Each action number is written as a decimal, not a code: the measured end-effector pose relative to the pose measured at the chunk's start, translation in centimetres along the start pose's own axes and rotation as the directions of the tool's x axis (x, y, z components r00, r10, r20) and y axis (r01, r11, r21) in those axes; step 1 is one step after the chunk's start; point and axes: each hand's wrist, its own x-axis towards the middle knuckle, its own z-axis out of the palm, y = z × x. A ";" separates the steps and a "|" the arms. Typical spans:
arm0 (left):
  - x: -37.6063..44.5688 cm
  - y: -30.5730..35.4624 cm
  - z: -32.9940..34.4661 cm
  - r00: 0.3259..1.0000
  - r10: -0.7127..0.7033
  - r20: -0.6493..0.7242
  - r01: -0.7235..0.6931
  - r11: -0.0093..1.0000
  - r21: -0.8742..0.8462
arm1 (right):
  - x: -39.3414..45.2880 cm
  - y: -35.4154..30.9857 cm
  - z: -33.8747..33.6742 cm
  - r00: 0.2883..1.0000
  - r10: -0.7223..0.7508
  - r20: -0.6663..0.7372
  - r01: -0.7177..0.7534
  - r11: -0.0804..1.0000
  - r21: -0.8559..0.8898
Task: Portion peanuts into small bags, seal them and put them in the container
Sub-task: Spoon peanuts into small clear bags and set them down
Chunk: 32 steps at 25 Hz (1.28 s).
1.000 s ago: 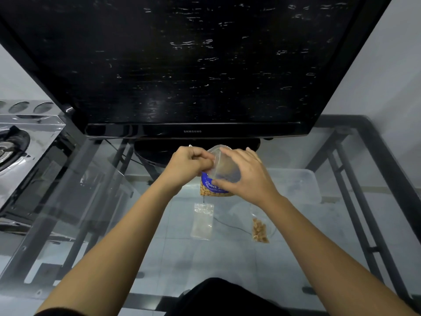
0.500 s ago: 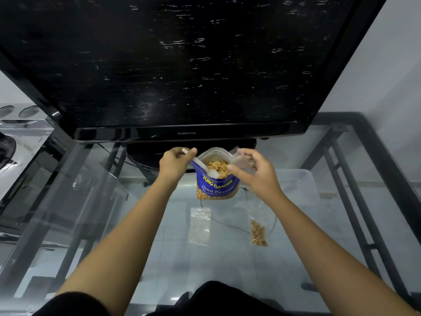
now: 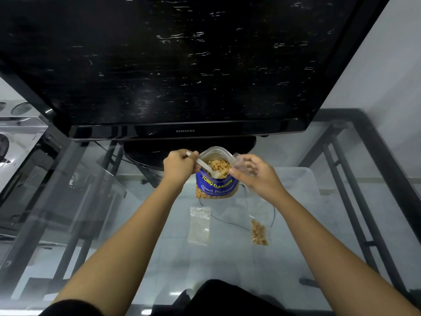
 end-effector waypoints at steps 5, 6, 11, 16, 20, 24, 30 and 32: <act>0.7 -0.1 0.3 0.986 -0.160 0.055 0.169 0.953 -0.252 | -0.1 -0.5 -0.5 0.999 0.023 0.037 -0.025 0.998 0.054; 0.9 -0.2 0.3 0.982 -0.177 0.063 0.188 0.939 -0.287 | -0.2 -0.7 -0.6 0.998 0.030 0.047 -0.034 0.997 0.072; 2.2 -0.4 -1.0 0.970 -0.244 0.014 0.231 0.895 -0.381 | 0.1 -1.4 -1.3 0.994 -0.050 -0.094 0.044 0.997 -0.065; 3.0 0.6 -2.9 0.970 -0.244 -0.018 0.209 0.866 -0.454 | 1.4 -2.0 -1.1 0.974 -0.224 -0.018 0.185 0.844 -0.504; 3.2 3.1 -4.3 0.976 -0.214 -0.037 0.171 0.860 -0.480 | 2.1 -2.7 0.0 0.975 -0.222 -0.001 0.184 0.809 -0.558; 1.8 5.7 -4.1 1.000 0.006 -0.015 -0.010 0.956 -0.292 | 2.0 -3.3 1.8 0.975 -0.215 -0.049 0.180 0.907 -0.381; -2.0 9.1 -3.8 0.709 0.703 -0.056 -0.680 0.702 0.212 | 1.4 -3.9 3.5 0.963 -0.142 -0.230 0.137 0.990 -0.039; -0.3 8.6 -4.7 0.806 0.533 -0.258 -0.562 0.826 -0.048 | 1.5 -3.7 3.0 0.965 -0.103 -0.241 0.101 0.995 -0.020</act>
